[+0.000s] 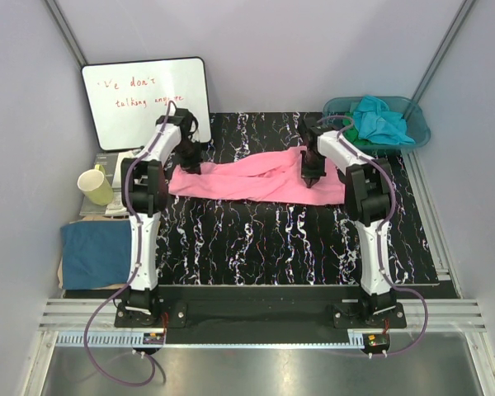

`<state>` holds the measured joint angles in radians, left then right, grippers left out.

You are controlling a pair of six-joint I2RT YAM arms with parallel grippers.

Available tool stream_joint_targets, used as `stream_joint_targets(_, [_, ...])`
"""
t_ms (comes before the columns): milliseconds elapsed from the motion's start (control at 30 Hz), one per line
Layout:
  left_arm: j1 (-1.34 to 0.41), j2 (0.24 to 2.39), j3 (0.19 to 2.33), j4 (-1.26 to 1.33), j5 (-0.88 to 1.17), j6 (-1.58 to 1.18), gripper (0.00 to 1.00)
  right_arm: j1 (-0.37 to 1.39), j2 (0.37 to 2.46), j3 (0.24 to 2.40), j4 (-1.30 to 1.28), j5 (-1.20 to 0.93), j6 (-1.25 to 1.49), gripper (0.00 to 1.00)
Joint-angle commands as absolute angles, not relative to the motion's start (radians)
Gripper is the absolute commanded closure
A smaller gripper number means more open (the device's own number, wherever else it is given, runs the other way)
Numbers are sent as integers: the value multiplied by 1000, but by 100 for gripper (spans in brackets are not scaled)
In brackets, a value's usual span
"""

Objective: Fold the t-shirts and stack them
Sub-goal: Fold the tshirt

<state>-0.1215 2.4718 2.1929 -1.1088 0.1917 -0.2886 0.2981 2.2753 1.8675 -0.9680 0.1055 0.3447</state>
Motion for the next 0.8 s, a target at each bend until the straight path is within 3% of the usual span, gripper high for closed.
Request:
stream_joint_targets(0, [-127, 2439, 2067, -1221, 213, -288, 100, 301, 2362, 2008, -988, 126, 285, 100])
stream_joint_targets(433, [-320, 2083, 1352, -1079, 380, -307, 100, 318, 2683, 2653, -1082, 29, 199, 100])
stream_joint_targets(633, [-512, 1980, 1186, -999, 494, -394, 100, 363, 2723, 2715, -971, -47, 160, 100])
stream_joint_targets(767, [-664, 1967, 1227, -991, 535, -452, 100, 394, 2727, 2717, -882, -93, 127, 100])
